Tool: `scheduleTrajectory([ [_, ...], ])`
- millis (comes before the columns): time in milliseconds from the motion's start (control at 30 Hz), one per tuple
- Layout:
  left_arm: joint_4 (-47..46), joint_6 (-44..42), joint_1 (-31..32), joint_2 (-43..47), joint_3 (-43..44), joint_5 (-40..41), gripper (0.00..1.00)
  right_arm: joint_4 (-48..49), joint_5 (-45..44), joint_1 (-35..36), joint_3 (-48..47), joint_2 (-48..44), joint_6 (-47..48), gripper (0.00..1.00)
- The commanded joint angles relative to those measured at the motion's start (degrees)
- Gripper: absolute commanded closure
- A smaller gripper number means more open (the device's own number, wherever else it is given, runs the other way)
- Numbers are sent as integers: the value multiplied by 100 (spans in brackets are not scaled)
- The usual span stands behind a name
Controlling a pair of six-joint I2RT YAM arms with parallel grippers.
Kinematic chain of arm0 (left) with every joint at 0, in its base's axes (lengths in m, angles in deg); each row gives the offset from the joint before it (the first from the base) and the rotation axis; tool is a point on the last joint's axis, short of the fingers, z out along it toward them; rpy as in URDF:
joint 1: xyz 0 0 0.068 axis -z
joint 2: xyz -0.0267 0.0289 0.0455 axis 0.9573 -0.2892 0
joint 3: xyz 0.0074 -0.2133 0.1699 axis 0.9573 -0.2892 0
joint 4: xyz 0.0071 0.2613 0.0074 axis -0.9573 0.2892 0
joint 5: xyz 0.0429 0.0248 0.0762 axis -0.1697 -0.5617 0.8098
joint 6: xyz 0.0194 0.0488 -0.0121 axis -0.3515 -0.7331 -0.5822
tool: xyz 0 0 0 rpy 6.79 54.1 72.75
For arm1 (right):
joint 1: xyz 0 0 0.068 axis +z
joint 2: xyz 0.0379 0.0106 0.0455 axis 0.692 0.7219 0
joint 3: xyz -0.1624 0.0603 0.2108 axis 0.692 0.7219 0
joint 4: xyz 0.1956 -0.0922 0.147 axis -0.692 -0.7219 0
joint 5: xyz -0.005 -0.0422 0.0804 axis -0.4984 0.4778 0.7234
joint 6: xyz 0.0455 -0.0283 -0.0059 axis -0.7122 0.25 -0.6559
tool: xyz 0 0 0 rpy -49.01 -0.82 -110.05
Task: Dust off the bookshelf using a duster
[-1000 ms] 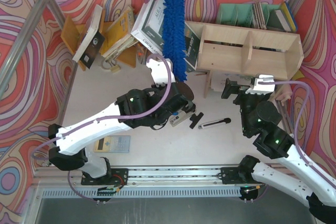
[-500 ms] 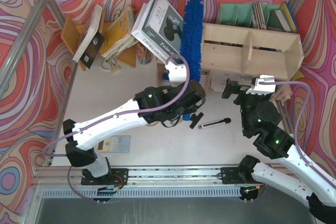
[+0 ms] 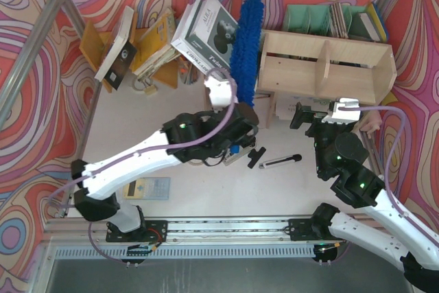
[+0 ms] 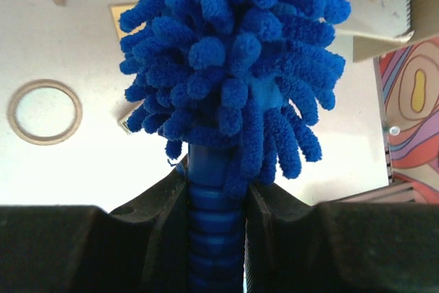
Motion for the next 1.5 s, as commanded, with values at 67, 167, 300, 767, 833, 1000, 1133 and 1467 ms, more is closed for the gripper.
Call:
scheduleTrajectory([
  [67,57,-15,-127,922,-412,1216,100,212,-123,16,63,-55,-57,1],
  [167,28,28,-165,1138,-609,1324,100,220,-123,12,66,-52,-53,1],
  [300,-114,-9,-218,1172,-755,1136,100,220,-123,16,60,-32,-51,1],
  [767,-597,-389,-212,92,-349,-467,100,212,-141,16,61,-23,-48,1],
  [833,-622,-406,-220,24,-372,-525,100,203,-133,16,64,-36,-56,1],
  [1000,-854,-465,-238,166,-549,-589,100,203,-124,16,66,-35,-58,1],
  [1133,-1060,-594,-238,564,-742,-357,100,203,-123,15,66,-35,-58,1],
  [1467,-1660,-676,-244,1761,-1700,457,100,203,-122,10,66,-8,-68,1],
])
